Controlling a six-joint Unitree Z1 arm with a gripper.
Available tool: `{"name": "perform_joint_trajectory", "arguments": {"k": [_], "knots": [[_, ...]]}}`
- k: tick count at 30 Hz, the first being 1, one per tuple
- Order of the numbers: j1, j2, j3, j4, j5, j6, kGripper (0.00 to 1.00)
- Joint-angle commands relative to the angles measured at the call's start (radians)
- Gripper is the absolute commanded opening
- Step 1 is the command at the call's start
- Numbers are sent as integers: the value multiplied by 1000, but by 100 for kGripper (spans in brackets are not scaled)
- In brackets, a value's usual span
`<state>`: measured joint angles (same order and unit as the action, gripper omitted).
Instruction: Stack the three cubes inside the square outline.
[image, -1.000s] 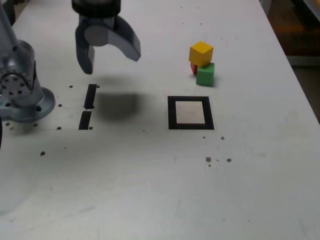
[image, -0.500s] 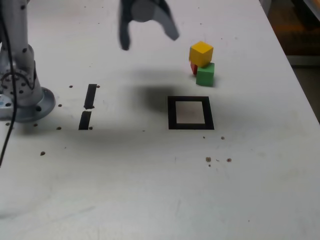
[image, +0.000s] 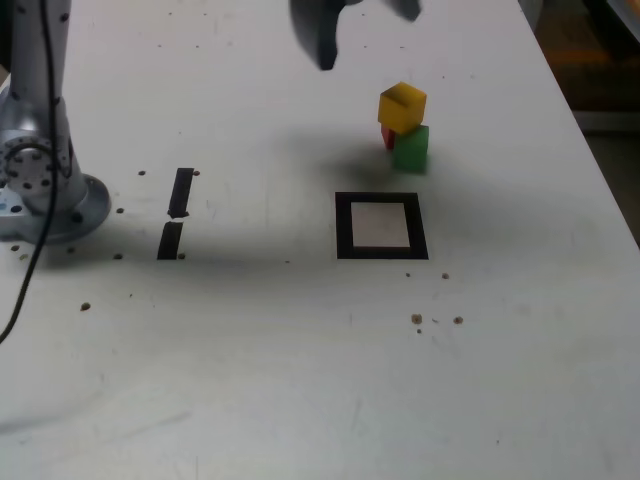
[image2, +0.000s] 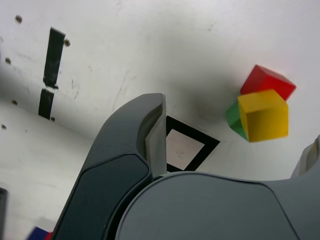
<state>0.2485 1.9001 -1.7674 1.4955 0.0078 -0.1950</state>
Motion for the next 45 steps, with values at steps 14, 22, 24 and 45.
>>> {"name": "perform_joint_trajectory", "arguments": {"k": [14,22,24,45], "knots": [[-20,141,-81,-25,54,-136,95],[-21,226,-115,-47,20,-144,93],[-21,245,-116,-61,12,-144,92],[-13,282,-100,-105,2,-182,30]]}}
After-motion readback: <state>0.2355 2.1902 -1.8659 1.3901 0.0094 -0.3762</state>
